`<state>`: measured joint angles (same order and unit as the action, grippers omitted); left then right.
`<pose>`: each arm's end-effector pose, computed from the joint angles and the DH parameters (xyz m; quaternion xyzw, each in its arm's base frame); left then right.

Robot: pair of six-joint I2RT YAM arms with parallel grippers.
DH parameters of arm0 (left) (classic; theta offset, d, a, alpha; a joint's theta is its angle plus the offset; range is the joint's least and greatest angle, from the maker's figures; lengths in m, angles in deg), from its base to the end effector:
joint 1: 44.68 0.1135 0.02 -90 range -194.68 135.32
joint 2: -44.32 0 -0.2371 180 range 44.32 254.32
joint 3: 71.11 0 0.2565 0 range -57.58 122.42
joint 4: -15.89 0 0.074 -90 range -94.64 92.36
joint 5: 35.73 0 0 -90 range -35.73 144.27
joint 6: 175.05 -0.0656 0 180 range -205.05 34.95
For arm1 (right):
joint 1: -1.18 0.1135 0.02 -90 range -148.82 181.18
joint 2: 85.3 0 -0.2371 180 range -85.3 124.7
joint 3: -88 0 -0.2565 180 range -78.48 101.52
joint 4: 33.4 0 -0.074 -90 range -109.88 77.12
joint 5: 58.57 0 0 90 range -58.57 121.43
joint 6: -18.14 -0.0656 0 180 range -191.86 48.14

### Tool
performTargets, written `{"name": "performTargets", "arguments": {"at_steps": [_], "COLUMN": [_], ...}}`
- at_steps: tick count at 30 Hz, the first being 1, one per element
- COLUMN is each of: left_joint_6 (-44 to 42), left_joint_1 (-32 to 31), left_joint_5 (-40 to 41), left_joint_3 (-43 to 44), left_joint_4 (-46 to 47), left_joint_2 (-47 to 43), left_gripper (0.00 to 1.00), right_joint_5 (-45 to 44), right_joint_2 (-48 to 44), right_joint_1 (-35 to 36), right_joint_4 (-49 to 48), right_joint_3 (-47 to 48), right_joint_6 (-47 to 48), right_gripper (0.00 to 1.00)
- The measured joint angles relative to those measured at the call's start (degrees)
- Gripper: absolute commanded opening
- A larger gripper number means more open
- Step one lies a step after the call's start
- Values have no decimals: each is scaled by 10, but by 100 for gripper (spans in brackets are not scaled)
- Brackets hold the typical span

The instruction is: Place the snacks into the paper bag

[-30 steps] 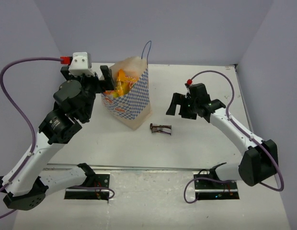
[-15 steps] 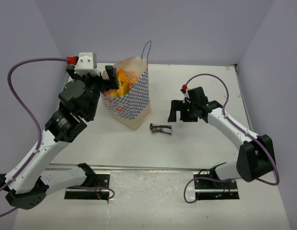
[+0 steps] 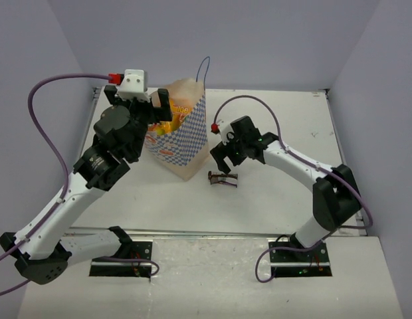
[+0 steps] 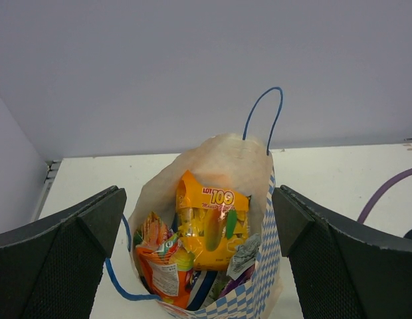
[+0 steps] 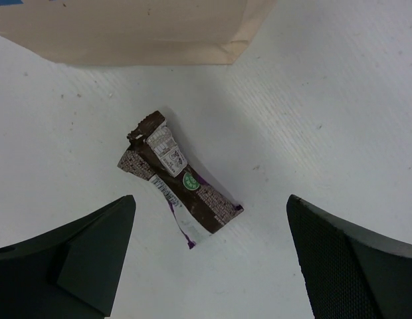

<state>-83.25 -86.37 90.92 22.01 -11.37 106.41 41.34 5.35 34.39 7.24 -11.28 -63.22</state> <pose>0.2166 -0.1405 0.4636 0.0056 0.6882 -0.0571 0.7233 0.2979 0.2085 0.1993 -0.3622 0.8656 0.1510 0.3111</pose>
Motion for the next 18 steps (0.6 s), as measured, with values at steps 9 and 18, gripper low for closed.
{"name": "performTargets", "arguments": {"at_steps": [9,18], "left_joint_6": [0,-2], "left_joint_1": [0,0], "left_joint_5": [0,3], "left_joint_3": [-16,-16], "left_joint_4": [9,9], "left_joint_2": [-11,-12], "left_gripper": [100,100], "right_joint_5": [2,40], "right_joint_2": [57,76], "right_joint_1": [13,30], "right_joint_4": [2,-1], "right_joint_3": [13,12], "right_joint_6": [30,30], "right_gripper": [99,95]}}
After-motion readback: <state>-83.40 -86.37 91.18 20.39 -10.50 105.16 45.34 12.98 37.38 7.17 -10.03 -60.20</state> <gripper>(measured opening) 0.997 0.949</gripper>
